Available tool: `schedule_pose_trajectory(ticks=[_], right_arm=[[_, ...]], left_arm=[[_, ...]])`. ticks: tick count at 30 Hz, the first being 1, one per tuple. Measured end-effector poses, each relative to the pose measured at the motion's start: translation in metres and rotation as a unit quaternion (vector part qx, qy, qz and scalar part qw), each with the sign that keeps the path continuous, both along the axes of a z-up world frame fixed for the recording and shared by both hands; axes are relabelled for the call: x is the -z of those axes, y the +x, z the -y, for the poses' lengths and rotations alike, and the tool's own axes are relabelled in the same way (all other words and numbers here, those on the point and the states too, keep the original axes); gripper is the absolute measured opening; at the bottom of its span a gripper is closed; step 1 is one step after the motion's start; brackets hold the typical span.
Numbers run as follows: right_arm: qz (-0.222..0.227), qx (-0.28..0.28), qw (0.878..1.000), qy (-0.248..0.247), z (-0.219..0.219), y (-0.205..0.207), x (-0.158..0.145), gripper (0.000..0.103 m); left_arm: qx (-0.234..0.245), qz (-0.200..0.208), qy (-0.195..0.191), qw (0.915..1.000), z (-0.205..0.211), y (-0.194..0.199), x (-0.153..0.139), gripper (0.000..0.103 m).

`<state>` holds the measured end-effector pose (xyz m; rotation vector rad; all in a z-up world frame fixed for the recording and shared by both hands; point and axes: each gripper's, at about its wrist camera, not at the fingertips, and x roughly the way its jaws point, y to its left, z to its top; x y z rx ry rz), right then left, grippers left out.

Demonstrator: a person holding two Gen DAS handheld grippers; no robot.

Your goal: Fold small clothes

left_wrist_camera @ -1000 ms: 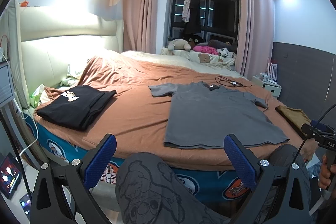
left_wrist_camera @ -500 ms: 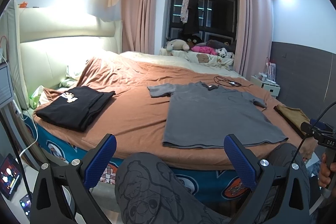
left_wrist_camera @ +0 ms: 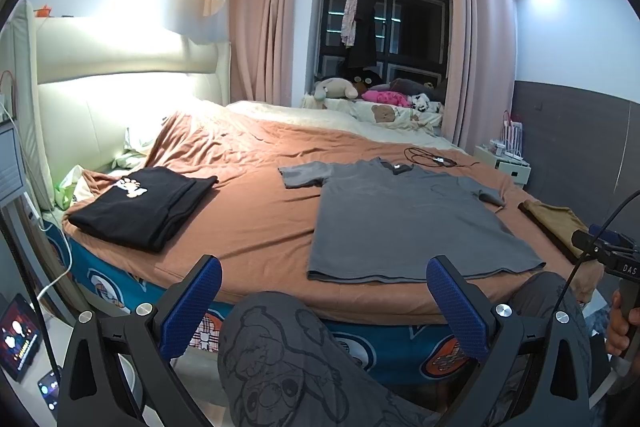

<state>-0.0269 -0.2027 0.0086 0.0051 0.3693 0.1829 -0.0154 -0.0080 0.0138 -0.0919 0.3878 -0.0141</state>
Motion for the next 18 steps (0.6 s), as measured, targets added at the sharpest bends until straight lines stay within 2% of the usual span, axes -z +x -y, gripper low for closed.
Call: schedule_pose_trajectory(ticks=[18], right_arm=[[0.013, 0.010, 1.000, -0.005, -0.0038, -0.0083, 0.0019, 0.103]], left_arm=[[0.006, 0.001, -0.001, 1.0000, 0.0043, -0.0088, 0.0031, 0.103]])
